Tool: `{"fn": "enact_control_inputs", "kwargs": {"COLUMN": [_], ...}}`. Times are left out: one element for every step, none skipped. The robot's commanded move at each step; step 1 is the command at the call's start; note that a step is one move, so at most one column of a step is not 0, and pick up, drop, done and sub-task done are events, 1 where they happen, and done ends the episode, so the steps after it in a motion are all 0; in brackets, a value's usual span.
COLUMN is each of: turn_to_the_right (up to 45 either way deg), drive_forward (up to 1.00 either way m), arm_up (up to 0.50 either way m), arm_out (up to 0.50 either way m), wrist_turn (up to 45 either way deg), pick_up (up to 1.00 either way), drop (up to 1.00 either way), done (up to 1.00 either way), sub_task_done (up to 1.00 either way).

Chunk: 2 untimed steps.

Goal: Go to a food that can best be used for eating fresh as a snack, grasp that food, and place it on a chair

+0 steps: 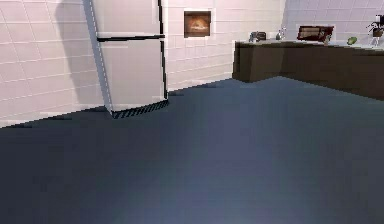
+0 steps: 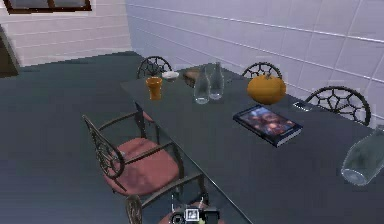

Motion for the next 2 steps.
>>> {"fn": "enact_control_inputs", "kwargs": {"turn_to_the_right": [0.0,0.0], "drive_forward": [0.00,0.00], "arm_up": [0.00,0.00], "arm_out": [-0.08,0.00], "wrist_turn": [0.0,0.0], "pick_up": [0.00,0.00], "drop": [0.00,0.00], "done": [0.00,1.00], "sub_task_done": [0.00,0.00]}}
